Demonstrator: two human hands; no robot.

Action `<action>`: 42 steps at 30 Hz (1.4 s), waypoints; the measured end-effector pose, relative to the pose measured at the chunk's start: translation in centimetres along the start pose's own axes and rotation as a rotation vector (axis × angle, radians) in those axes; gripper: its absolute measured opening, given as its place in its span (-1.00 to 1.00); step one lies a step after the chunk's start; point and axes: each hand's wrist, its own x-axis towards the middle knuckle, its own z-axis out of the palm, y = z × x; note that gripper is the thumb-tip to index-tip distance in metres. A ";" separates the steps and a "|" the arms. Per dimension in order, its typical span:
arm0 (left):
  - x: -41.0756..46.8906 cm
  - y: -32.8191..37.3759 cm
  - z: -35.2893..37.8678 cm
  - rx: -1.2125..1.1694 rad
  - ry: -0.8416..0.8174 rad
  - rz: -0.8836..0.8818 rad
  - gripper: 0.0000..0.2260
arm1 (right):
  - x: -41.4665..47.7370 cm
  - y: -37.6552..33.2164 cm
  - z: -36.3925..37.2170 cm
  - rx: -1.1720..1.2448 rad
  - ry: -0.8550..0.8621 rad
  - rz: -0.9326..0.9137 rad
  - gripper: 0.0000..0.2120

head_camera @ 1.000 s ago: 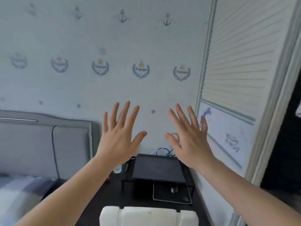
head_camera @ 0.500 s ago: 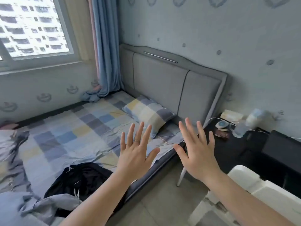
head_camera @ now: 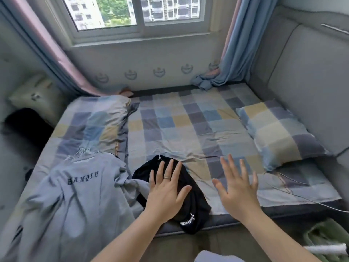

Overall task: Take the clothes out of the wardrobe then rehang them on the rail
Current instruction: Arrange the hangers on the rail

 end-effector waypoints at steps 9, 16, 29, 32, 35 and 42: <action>8.0 -4.6 4.1 -0.057 -0.174 -0.294 -0.31 | 12.0 0.0 4.3 0.018 -0.233 -0.119 -0.34; 11.3 -8.6 7.8 -0.095 -0.293 -0.428 -0.37 | 16.7 -0.5 9.7 -0.072 -0.399 -0.202 -0.34; 19.2 -24.0 25.3 -0.178 -0.464 -0.522 -0.38 | 25.1 -4.3 30.6 -0.136 -0.610 -0.091 -0.35; 22.3 -27.7 30.2 -0.162 -0.471 -0.490 -0.38 | 28.7 -4.2 36.7 -0.143 -0.591 -0.081 -0.35; 25.5 -30.6 34.4 -0.167 -0.469 -0.479 -0.38 | 32.2 -3.9 42.1 -0.160 -0.571 -0.090 -0.35; 32.2 -35.6 40.8 -0.201 -0.250 -0.507 -0.48 | 39.6 -3.1 51.4 -0.206 -0.540 -0.155 -0.35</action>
